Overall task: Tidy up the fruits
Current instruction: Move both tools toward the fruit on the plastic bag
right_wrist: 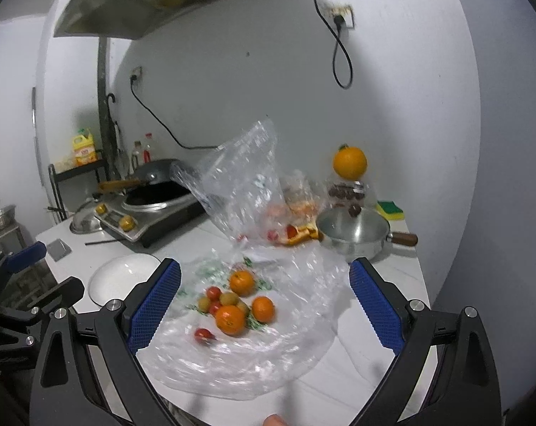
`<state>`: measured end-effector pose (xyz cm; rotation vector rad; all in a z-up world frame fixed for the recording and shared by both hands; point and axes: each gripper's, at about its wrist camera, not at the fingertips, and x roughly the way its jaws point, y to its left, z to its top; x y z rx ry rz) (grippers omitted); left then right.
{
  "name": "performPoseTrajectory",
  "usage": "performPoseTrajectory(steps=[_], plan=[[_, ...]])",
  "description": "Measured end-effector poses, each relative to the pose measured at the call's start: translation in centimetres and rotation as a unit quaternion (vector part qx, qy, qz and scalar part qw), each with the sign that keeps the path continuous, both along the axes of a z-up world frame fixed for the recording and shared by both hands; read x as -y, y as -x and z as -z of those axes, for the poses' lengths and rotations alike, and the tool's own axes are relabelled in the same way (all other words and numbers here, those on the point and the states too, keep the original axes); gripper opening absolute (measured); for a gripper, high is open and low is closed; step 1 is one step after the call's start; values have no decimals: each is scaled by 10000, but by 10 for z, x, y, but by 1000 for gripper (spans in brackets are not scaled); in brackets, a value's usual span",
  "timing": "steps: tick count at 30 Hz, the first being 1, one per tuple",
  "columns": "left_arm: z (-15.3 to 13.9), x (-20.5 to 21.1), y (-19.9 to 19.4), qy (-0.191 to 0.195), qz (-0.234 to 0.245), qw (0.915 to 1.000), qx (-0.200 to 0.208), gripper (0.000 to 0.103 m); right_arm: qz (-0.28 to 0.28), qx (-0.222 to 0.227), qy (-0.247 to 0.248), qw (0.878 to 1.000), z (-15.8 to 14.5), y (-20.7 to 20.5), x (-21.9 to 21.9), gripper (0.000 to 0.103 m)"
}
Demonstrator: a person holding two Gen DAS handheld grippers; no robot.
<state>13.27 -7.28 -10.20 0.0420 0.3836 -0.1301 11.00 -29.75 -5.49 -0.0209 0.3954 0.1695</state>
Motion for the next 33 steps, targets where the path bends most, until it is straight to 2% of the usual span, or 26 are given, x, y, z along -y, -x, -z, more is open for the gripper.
performPoseTrajectory(steps=[7,10,12,15,17,20,22,26,33], plan=[[31,18,-34,-40,131,9988,-464,101,-84,-257,74,9996,21,-20,14,97],[40,25,-46,-85,201,9979,-611,100,-161,-446,131,9988,31,-33,16,87],[45,30,-54,-97,290,9970,-710,91,-198,-523,158,9983,36,-37,16,86],[60,36,-69,-8,509,9932,-1043,84,-280,-612,172,9976,44,-44,18,83],[69,42,-78,-70,570,9914,-1175,79,-356,-731,226,9964,51,-49,19,59],[81,48,-92,12,723,9872,-1421,63,-467,-952,326,9938,62,-58,19,50],[89,52,-101,73,840,9842,-1558,58,-529,-1024,415,9925,68,-60,18,47],[101,58,-114,-17,920,9807,-1727,56,-609,-1069,437,9914,73,-65,19,46],[124,65,-129,-122,988,9753,-1974,41,-675,-1162,405,9901,80,-77,17,46]])
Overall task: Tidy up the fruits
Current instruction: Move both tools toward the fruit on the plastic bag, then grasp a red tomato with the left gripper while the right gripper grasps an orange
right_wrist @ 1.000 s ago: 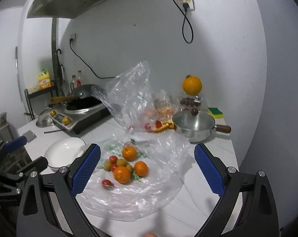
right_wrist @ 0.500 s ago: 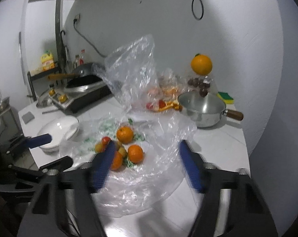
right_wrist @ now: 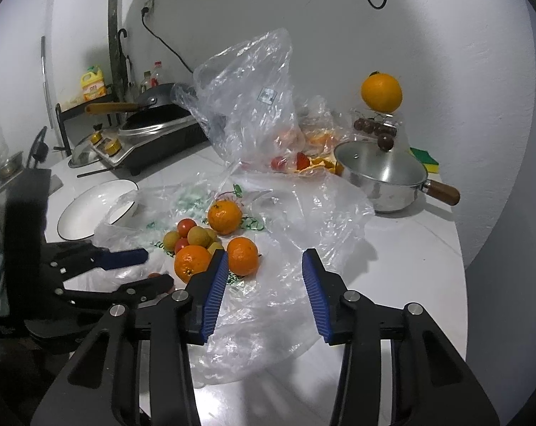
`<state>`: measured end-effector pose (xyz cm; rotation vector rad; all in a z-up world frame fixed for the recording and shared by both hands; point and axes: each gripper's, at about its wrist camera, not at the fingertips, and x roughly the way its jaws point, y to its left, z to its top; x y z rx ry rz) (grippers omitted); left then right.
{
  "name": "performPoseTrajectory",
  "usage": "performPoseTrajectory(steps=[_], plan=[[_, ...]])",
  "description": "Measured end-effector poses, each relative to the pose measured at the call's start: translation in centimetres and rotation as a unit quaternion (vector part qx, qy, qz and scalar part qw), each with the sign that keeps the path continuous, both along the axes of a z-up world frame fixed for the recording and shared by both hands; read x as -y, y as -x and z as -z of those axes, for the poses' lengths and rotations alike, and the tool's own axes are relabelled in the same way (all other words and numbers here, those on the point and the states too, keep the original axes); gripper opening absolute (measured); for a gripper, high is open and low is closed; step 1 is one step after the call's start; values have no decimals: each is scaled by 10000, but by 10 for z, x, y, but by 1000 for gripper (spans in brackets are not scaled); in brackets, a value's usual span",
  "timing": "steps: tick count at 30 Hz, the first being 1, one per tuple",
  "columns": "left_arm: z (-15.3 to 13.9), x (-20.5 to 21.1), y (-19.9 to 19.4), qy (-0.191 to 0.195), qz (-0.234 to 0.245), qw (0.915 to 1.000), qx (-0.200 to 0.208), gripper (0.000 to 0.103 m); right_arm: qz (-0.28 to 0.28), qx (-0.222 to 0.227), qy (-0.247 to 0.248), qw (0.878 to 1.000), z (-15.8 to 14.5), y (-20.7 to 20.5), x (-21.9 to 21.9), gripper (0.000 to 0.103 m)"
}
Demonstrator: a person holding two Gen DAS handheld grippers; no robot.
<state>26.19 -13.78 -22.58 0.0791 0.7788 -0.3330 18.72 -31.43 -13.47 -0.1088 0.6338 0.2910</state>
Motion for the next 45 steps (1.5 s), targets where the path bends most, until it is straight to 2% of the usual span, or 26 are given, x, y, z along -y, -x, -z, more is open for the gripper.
performPoseTrajectory(steps=[5,14,22,33,38,45], plan=[[13,-3,-5,-33,79,9998,-192,34,-24,-81,16,10000,5,-5,-5,46],[20,-1,-2,-211,418,9984,-324,34,-217,-260,-79,9994,14,-13,-22,46],[20,-12,-1,103,395,9986,-324,33,-431,-580,-218,9971,28,-30,-47,46],[1,-32,8,327,319,9989,-53,32,-473,-928,-344,9940,44,-46,-65,53],[-6,-43,12,367,222,9990,95,32,-424,-1049,-235,9933,53,-51,-72,59],[-17,-56,18,518,44,9982,292,32,-305,-1243,-97,9917,67,-58,-79,59]])
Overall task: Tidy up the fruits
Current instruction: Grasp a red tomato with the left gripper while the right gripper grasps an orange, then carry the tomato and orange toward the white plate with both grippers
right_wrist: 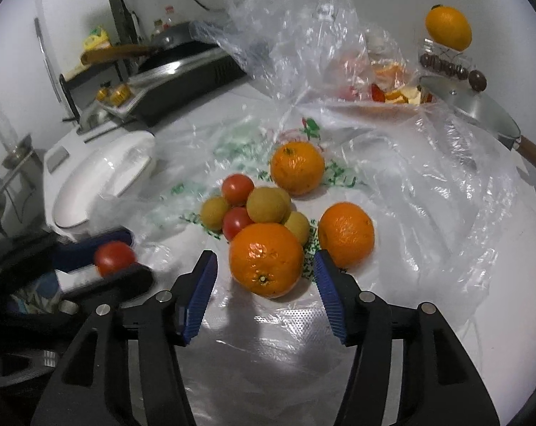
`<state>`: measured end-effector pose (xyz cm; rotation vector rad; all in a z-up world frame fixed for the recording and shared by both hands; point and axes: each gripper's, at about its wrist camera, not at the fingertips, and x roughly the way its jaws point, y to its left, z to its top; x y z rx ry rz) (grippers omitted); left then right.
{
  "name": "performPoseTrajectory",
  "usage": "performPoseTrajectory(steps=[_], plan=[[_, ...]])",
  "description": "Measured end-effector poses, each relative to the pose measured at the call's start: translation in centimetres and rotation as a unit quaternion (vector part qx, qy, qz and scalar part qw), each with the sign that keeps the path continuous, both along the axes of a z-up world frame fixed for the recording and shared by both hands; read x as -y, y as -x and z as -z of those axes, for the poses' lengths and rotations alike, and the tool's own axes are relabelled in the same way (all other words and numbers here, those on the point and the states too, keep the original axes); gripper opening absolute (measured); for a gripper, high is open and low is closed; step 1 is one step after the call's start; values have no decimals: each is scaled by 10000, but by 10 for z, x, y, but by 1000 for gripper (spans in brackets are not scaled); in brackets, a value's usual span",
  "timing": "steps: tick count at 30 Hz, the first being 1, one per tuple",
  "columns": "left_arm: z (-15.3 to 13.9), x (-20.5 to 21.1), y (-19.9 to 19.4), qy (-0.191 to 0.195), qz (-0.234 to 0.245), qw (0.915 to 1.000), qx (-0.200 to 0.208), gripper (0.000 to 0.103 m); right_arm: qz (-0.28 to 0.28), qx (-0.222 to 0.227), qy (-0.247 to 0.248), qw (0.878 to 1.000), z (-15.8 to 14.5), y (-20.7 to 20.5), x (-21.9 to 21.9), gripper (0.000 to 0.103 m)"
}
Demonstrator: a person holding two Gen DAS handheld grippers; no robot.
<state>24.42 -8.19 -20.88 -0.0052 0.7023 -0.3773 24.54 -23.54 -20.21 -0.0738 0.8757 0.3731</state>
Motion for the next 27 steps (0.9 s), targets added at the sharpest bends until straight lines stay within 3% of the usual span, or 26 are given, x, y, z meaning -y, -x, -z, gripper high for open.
performPoseTrajectory(steps=[2,4,11,27], plan=[[-3,-5,1,62,-64,9999,49,32,-11,-46,26,10000,5,0,-2,58],[-5,-10,0,121,-121,9998,76,32,-15,-3,84,10000,7,2,-3,47],[-9,-20,2,150,-260,9994,145,32,-42,128,91,9999,2,12,-3,46],[-31,-46,14,185,-570,9975,362,32,-132,653,76,9978,-52,35,-16,46]])
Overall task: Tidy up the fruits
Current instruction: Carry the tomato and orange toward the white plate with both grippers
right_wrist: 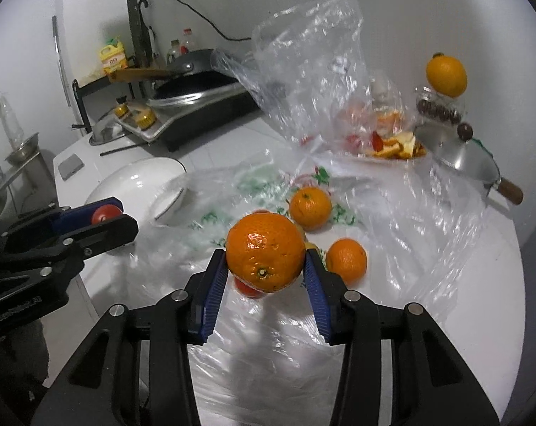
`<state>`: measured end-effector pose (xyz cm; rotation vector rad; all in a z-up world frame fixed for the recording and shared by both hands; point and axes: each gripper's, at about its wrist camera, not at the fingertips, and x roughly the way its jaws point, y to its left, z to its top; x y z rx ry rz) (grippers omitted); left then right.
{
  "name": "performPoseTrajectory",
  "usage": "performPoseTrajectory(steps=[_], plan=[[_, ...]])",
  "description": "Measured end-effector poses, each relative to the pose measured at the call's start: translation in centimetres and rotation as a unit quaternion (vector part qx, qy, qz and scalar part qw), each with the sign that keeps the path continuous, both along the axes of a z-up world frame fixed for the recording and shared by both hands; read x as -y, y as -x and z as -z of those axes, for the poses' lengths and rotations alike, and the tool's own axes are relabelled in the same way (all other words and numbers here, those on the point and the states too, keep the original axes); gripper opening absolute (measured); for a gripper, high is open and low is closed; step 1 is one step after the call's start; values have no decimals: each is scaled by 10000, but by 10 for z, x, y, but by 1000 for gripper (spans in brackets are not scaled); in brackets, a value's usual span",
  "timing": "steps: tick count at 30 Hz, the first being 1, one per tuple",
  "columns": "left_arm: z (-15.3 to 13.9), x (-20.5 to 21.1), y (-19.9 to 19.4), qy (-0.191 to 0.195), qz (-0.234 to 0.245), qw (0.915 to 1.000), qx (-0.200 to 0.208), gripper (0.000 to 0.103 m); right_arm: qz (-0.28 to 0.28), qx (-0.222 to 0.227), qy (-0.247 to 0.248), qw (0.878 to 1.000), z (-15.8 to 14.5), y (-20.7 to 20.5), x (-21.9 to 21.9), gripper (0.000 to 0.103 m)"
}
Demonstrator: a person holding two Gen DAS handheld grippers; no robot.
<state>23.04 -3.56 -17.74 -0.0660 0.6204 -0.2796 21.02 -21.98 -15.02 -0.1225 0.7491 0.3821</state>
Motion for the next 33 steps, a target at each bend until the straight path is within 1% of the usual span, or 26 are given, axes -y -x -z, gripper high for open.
performPoseTrajectory(steps=[7,10,18,26,29,33], plan=[[-6,-16,3,45,-67,10000,50,32,-17,128,48,9999,-14,2,-10,46],[-8,-22,4,54,-94,9999,70,32,-17,141,68,9999,-15,0,-14,46],[-8,-26,7,72,-107,9999,49,32,131,-83,243,9996,6,-7,-13,46],[-1,-16,7,50,-28,10000,-24,32,438,-382,337,9977,32,-8,14,46],[0,-12,7,27,1,10000,-37,32,513,-403,309,9974,34,-6,24,46],[-3,-11,5,-5,-23,10000,-6,32,510,-329,260,9978,27,-3,28,46]])
